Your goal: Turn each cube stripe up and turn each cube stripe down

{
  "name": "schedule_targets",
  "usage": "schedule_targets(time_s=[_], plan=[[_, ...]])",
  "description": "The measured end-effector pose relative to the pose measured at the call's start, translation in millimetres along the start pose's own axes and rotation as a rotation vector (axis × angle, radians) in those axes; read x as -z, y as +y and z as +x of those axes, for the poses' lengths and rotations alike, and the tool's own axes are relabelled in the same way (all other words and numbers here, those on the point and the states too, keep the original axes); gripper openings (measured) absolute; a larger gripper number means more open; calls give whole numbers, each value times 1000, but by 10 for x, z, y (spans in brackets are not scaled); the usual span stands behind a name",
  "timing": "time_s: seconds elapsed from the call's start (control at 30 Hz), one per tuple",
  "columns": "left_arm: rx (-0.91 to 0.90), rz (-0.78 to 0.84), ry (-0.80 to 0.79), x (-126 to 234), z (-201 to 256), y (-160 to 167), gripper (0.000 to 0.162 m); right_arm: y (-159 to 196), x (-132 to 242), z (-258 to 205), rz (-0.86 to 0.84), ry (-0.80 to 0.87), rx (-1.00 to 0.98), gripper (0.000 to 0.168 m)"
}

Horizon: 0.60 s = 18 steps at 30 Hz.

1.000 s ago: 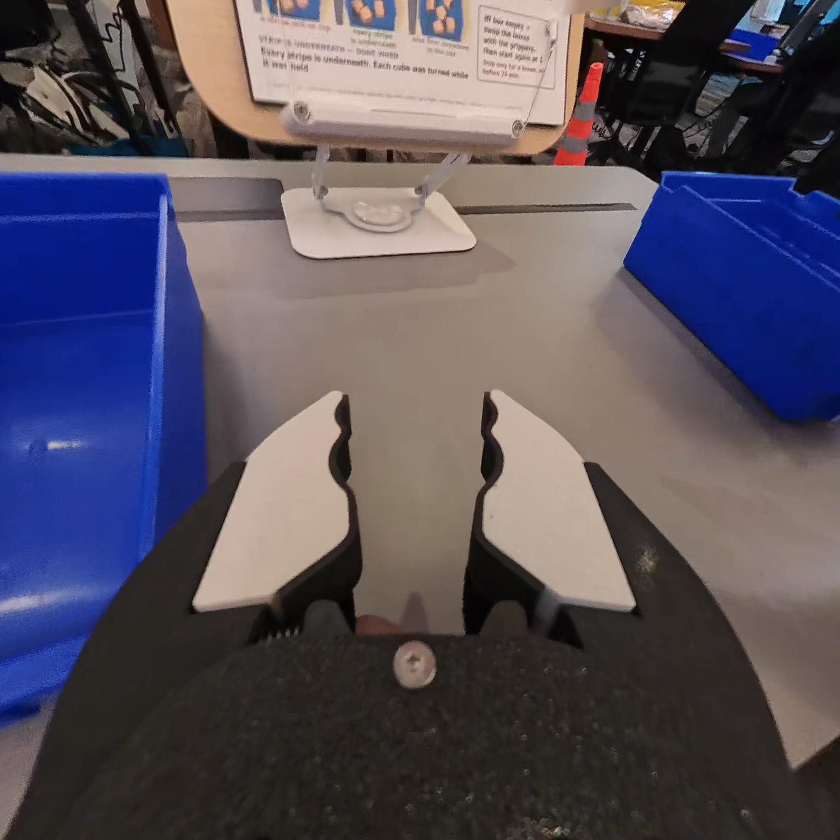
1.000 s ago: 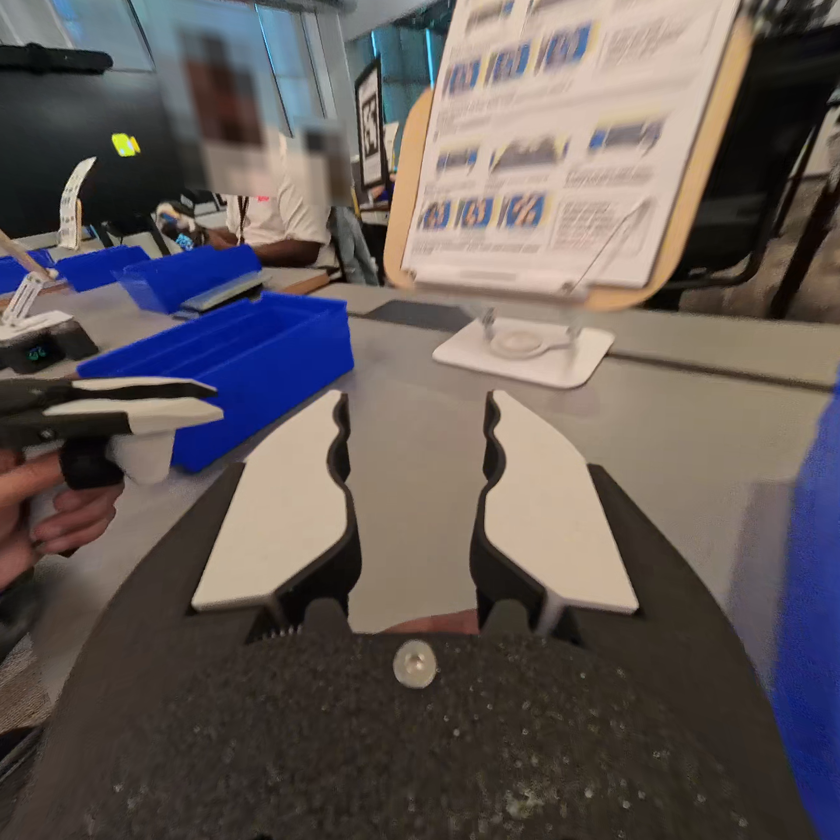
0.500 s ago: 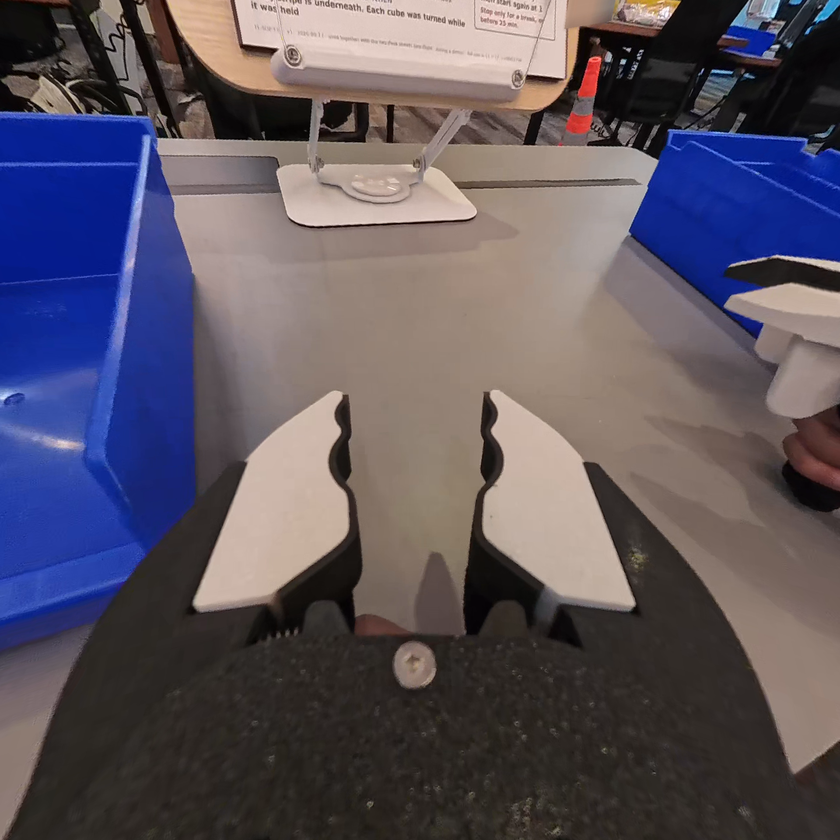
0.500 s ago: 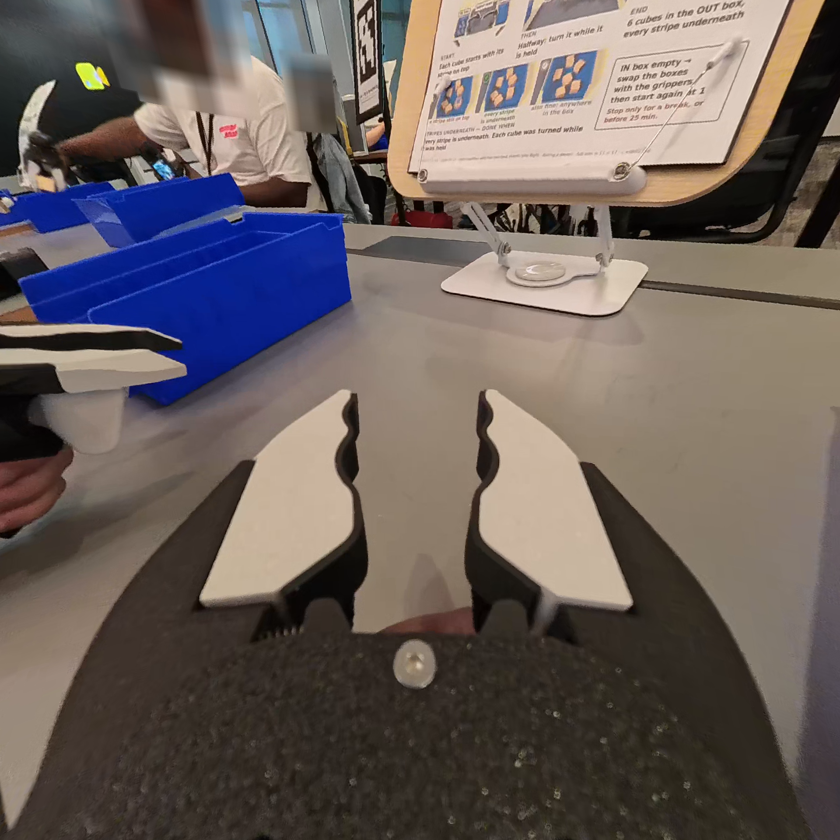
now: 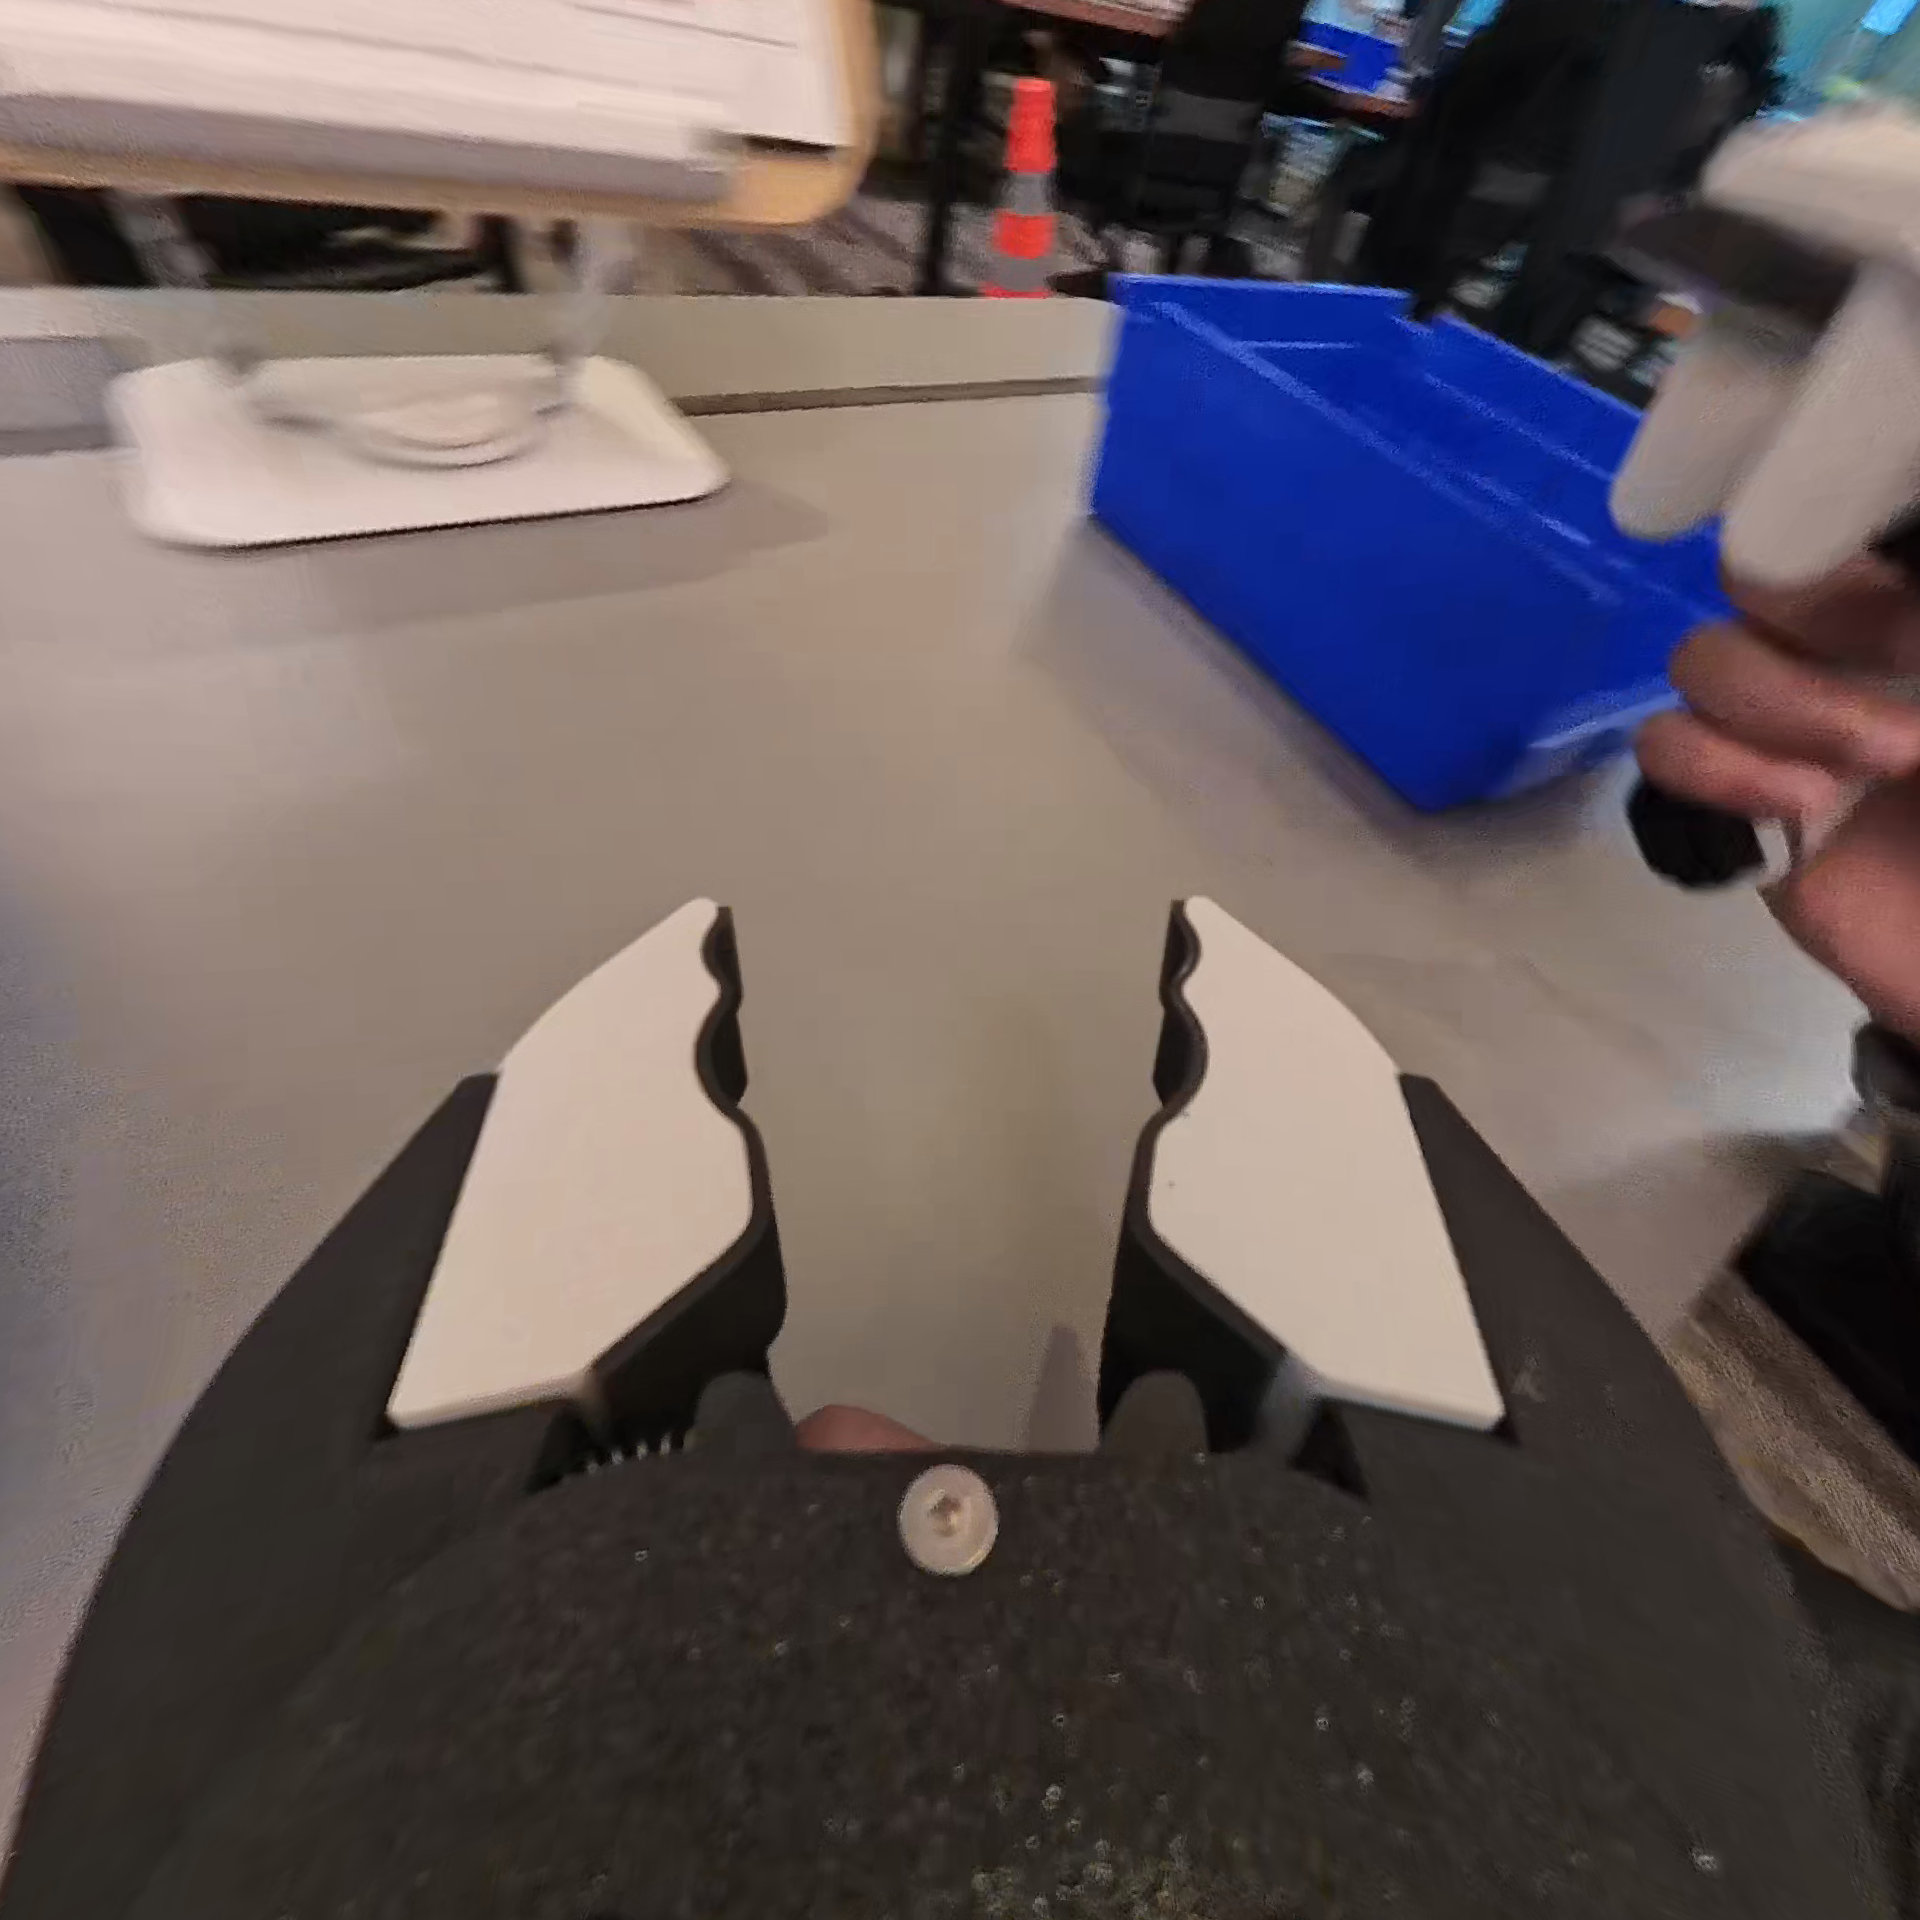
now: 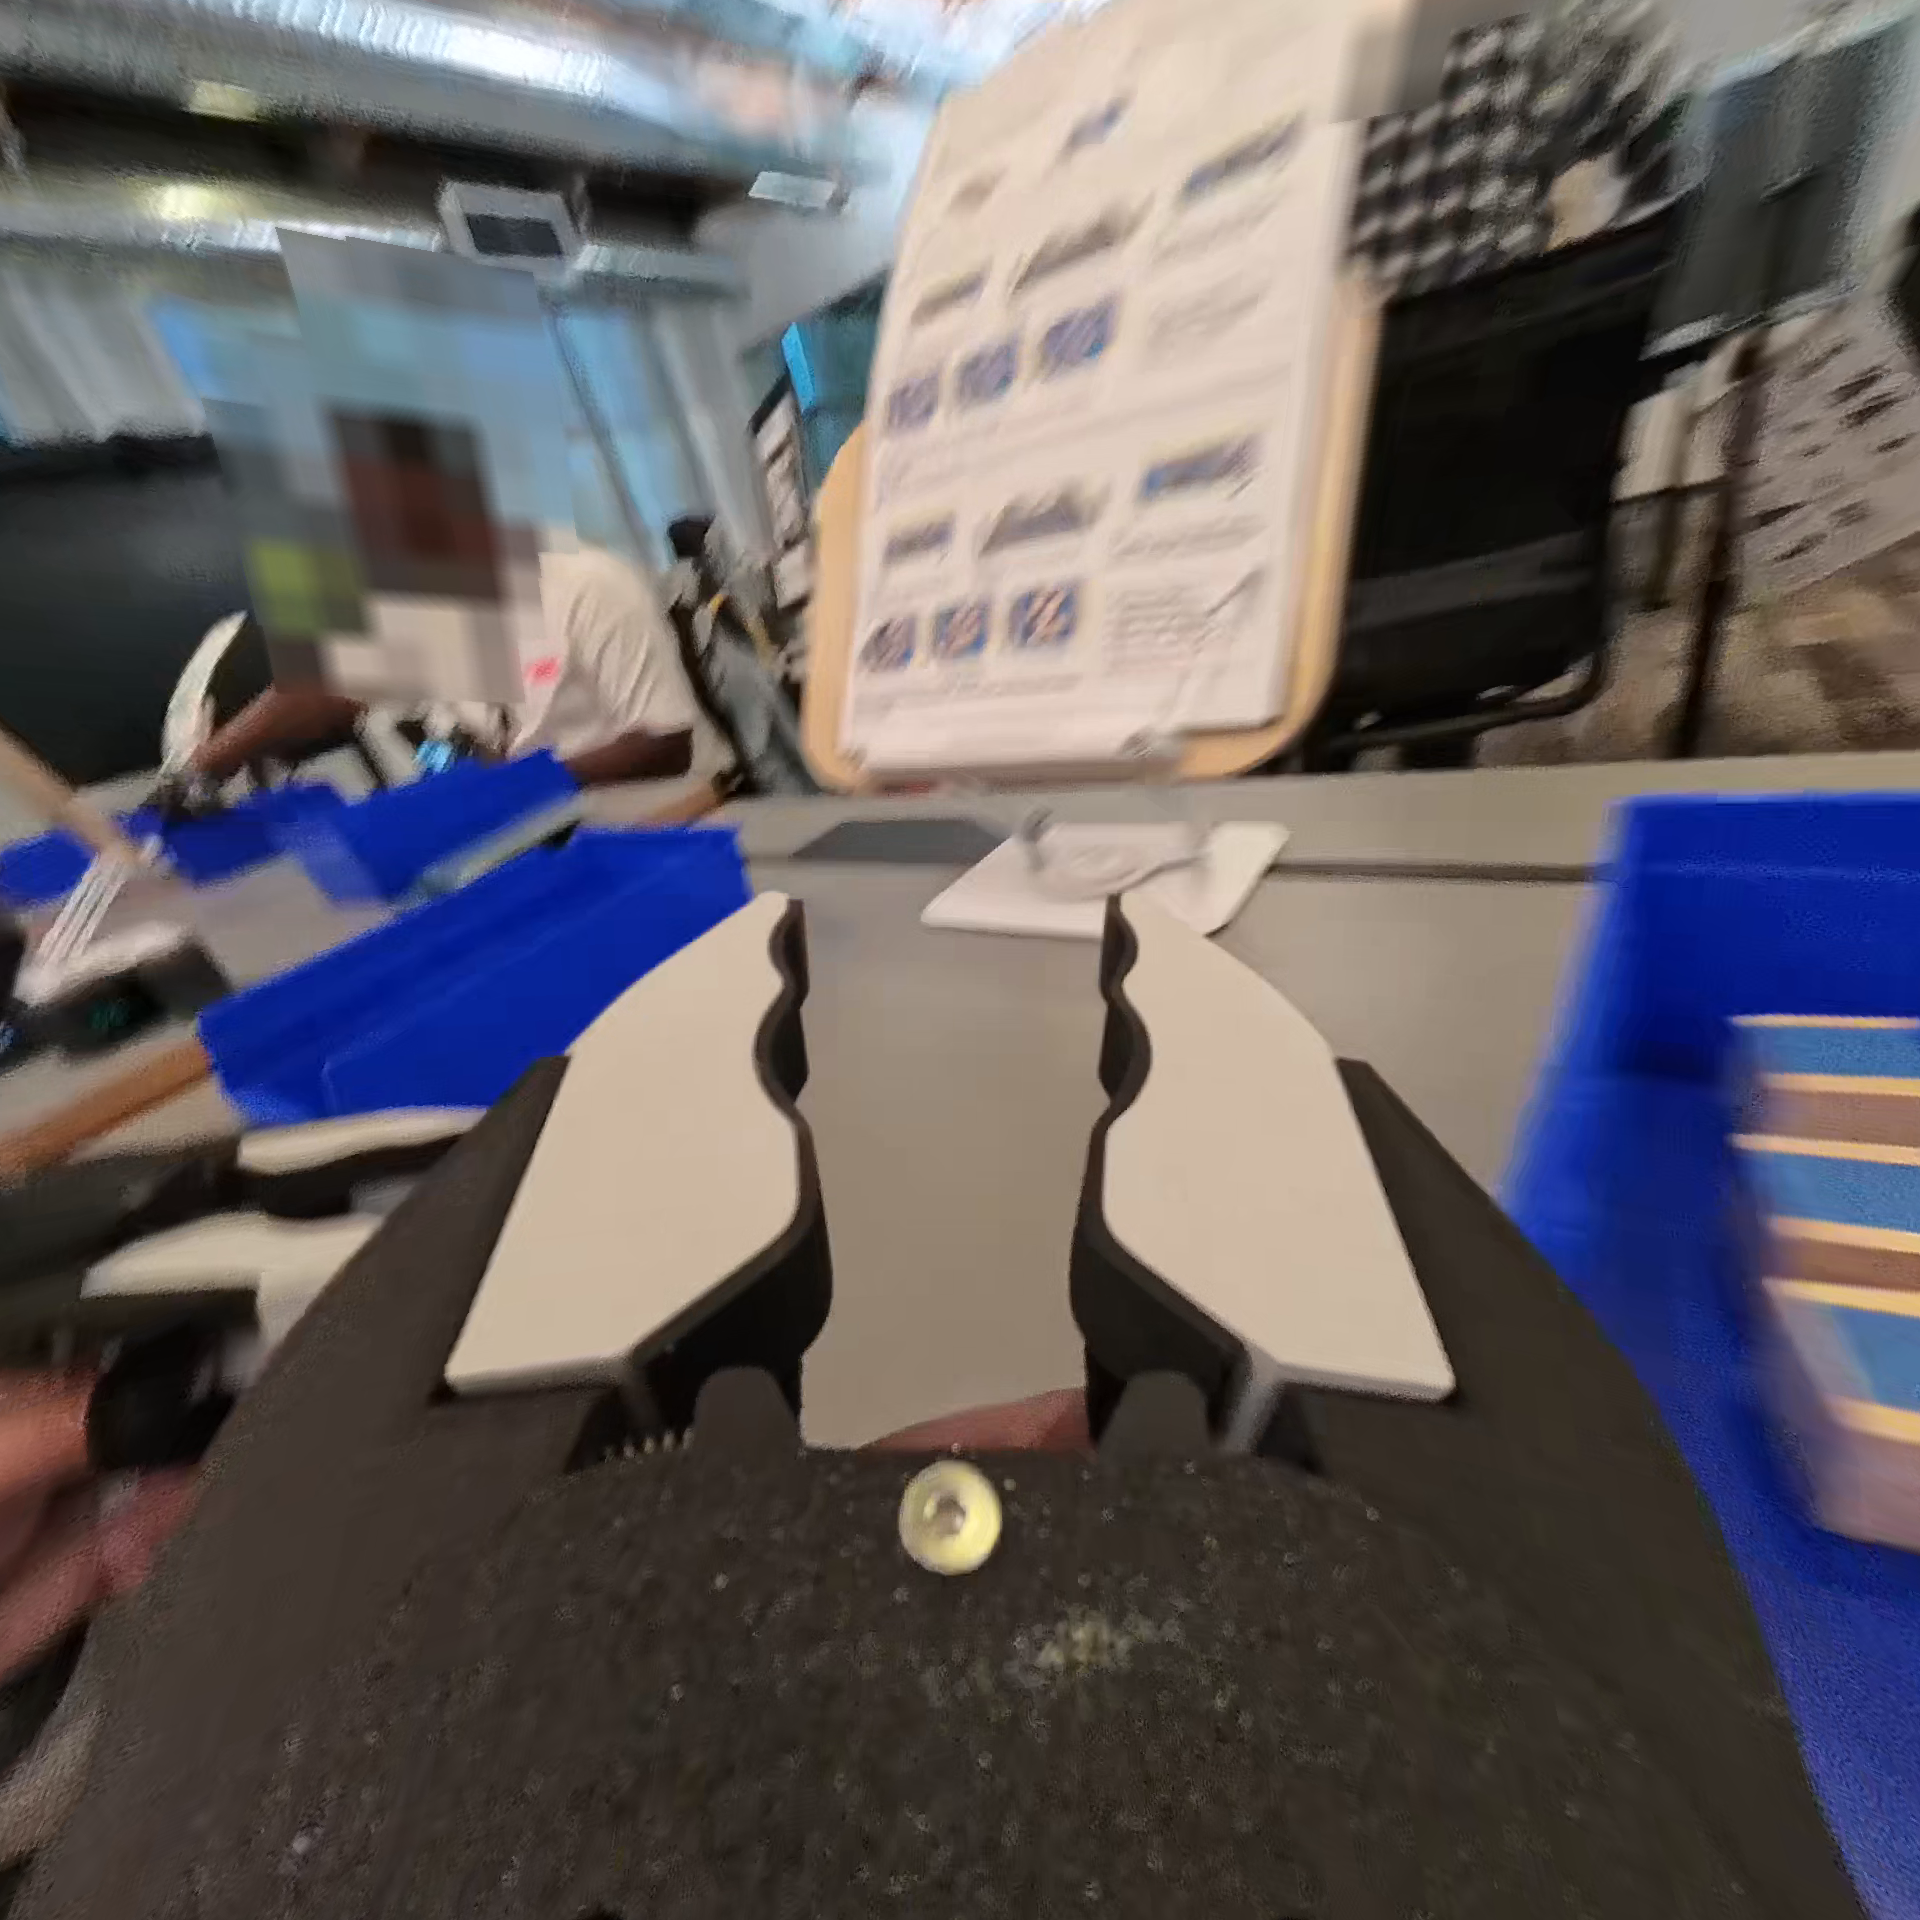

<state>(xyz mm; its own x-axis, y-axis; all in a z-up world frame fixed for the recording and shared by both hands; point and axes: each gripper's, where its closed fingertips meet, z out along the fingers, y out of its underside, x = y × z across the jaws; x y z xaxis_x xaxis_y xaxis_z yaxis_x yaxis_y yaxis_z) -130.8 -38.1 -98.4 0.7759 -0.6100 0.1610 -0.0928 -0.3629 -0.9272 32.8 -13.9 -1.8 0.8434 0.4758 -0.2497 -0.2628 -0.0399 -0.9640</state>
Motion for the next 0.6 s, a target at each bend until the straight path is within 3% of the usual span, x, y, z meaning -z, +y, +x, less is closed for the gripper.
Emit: schedule_targets(time_s=[0.13, 0.3, 0.47, 0.6], plan=[[-163, -94, 131, -662, 1111, -4, 87, -538, 756, 1049, 78, 291, 57, 59], [-292, -151, 79, -1525, 1909, -45, 82, -333, 1767, 2269, -70, 679, 149, 57], [-136, -196, 6, -2054, 2019, -94, 71, 231, 1740, 2522, -207, 590, -77, 55], [11, -253, 23, -2236, 1899, -20, 64, 472, 1555, 2551, -322, 626, -46, 39]])
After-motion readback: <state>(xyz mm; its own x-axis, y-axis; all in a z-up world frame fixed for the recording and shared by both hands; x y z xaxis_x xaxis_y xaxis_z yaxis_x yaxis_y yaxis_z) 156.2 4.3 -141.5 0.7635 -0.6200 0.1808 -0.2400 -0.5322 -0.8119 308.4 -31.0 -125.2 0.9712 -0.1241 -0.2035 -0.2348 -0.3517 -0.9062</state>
